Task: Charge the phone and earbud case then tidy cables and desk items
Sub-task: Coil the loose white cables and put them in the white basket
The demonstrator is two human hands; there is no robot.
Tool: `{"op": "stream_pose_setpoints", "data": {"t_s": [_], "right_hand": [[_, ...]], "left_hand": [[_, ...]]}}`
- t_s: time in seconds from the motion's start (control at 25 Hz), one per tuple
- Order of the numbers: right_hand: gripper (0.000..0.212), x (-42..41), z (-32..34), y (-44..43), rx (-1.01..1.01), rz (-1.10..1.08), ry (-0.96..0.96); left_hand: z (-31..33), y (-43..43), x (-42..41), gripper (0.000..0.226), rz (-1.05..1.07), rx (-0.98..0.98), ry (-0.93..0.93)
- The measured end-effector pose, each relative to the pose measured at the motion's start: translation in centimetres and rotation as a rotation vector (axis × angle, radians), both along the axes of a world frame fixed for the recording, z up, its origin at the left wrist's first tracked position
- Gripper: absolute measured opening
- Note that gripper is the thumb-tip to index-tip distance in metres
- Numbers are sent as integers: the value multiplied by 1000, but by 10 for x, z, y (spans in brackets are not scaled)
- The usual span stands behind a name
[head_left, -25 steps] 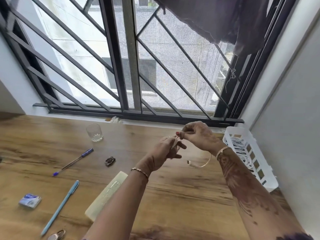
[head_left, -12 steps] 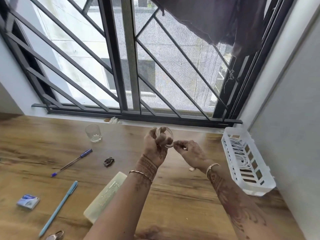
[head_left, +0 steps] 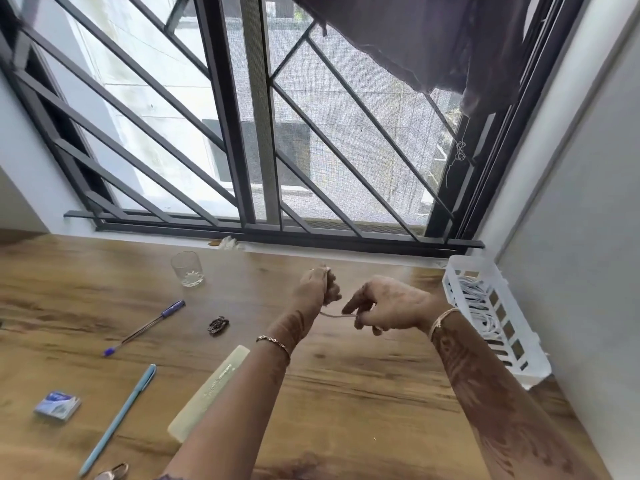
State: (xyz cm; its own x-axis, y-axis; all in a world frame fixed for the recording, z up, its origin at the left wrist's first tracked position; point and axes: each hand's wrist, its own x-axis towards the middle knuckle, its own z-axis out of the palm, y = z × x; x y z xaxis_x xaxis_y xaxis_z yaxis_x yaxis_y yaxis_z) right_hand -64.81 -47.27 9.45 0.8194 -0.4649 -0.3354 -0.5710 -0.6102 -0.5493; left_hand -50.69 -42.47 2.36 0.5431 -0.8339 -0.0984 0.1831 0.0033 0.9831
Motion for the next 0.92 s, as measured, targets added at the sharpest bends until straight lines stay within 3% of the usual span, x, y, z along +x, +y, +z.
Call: {"op": "stream_pose_setpoints", "data": {"t_s": [0.16, 0.28, 0.36, 0.48, 0.56, 0.64, 0.72, 0.92], "right_hand": [[23, -3, 10, -3, 59, -57, -100], [18, -10, 18, -10, 76, -13, -29], [18, -13, 22, -17, 60, 4, -16], [10, -17, 15, -29, 36, -8, -234], [7, -18, 3, -29, 195, -71, -453], [8, -16, -14, -20, 482, -209, -646], [5, -10, -31, -6, 696, -363, -764], [8, 2, -46, 7, 735, -591, -788]], "left_hand": [[-11, -3, -3, 41, -100, 164, -369], [-4, 7, -7, 48, -377, 250, -400], [3, 14, -14, 57, -535, 293, -342], [10, 22, -19, 73, -645, 299, -194], [14, 25, -16, 80, -714, 263, 1], [17, 26, -13, 80, -776, 189, 187], [17, 27, -13, 75, -788, 122, 298], [16, 30, -15, 60, -693, 29, 440]]}}
